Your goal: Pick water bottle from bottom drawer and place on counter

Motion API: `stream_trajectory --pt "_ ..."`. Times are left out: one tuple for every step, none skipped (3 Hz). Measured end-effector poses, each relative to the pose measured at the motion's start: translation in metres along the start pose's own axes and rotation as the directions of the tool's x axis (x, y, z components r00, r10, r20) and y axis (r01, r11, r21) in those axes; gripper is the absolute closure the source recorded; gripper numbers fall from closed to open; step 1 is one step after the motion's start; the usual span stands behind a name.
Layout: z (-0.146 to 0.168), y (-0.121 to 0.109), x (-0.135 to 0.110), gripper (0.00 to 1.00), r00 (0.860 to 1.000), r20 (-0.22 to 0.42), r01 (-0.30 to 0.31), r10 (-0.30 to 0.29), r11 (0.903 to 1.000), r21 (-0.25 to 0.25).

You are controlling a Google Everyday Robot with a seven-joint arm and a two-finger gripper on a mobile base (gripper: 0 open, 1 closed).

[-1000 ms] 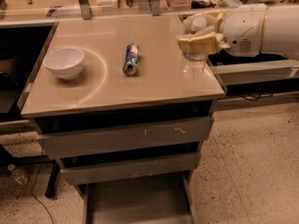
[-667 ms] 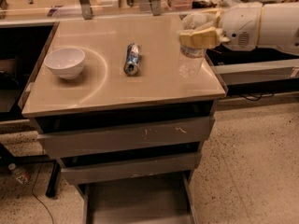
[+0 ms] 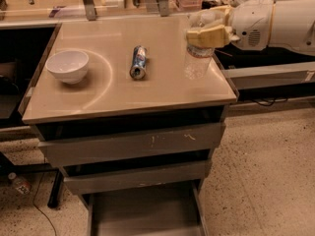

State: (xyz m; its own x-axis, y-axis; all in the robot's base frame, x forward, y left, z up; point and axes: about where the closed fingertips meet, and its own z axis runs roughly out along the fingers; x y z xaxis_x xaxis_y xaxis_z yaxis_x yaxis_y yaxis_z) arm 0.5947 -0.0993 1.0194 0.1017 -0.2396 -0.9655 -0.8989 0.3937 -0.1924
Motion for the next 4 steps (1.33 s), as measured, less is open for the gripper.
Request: stream_trajectory --pt "0.004 -0.022 -0.004 1.00 0.996 0.065 -0.063 0.065 0.9975 -0.032" --pt "0.005 -0.052 -0.011 1.00 0.986 0.113 -0.120 0.126 0.9913 -0.054" --pt "0.010 -0.071 -0.011 1.00 0.981 0.085 -0.170 0.177 0.9823 -0.079" --pt "0.010 -0.082 0.000 1.00 0.974 -0.002 -0.225 0.225 0.9708 -0.084"
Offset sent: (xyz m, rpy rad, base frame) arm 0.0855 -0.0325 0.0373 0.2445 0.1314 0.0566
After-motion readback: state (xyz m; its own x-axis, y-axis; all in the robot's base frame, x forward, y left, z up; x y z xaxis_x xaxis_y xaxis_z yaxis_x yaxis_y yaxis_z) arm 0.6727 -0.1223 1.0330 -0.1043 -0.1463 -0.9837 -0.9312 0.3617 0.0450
